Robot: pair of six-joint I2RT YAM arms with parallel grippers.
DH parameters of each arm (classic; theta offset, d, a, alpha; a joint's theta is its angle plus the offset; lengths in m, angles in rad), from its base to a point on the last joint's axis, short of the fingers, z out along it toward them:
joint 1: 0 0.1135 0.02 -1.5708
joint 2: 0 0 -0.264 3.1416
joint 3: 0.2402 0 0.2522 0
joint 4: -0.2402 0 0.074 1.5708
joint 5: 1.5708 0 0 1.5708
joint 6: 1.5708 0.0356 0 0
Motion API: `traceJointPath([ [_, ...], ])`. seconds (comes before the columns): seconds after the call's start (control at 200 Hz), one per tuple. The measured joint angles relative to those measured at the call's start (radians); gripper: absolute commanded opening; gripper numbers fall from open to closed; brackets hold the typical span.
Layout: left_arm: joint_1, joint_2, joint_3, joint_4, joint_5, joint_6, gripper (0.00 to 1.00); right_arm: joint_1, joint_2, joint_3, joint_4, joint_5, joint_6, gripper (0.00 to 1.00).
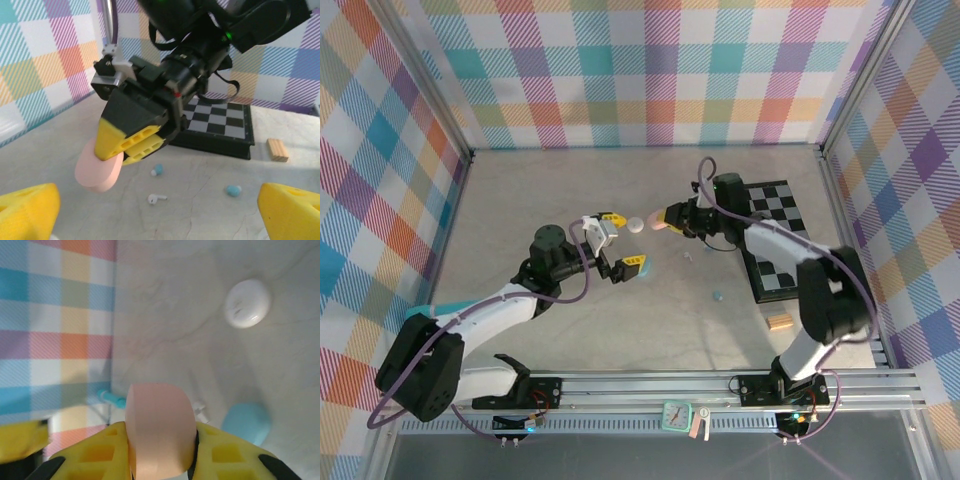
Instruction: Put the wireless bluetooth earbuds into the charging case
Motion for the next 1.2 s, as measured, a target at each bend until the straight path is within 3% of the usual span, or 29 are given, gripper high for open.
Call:
traceJointPath([
  [0.4,-0.010,-0.037,-0.040,-0.116,-0.243,-0.050,1.00,-0.028,0.417,0.336,-0.029,0.119,-0.050,0.20],
  [0.57,-0.088,-0.015,-0.038,-0.187,-0.420,-0.136,1.00,-0.028,0.486,0.415,-0.095,0.179,-0.050,0.29],
  [0.62,-0.113,-0.008,-0.037,-0.212,-0.473,-0.167,1.00,-0.028,0.495,0.433,-0.120,0.195,-0.051,0.36],
  [0.75,-0.161,0.009,-0.023,-0.283,-0.597,-0.277,1.00,-0.030,0.498,0.459,-0.166,0.226,-0.074,0.56],
  [0.86,-0.208,0.035,0.026,-0.368,-0.684,-0.358,1.00,-0.034,0.491,0.454,-0.196,0.267,-0.099,0.68],
  [1.015,-0.261,0.104,0.134,-0.507,-0.761,-0.454,1.00,-0.042,0.372,0.355,-0.248,0.343,-0.160,0.74],
  [1.2,-0.287,0.254,0.289,-0.696,-0.774,-0.503,0.95,-0.048,0.111,0.197,-0.260,0.407,-0.222,0.75],
])
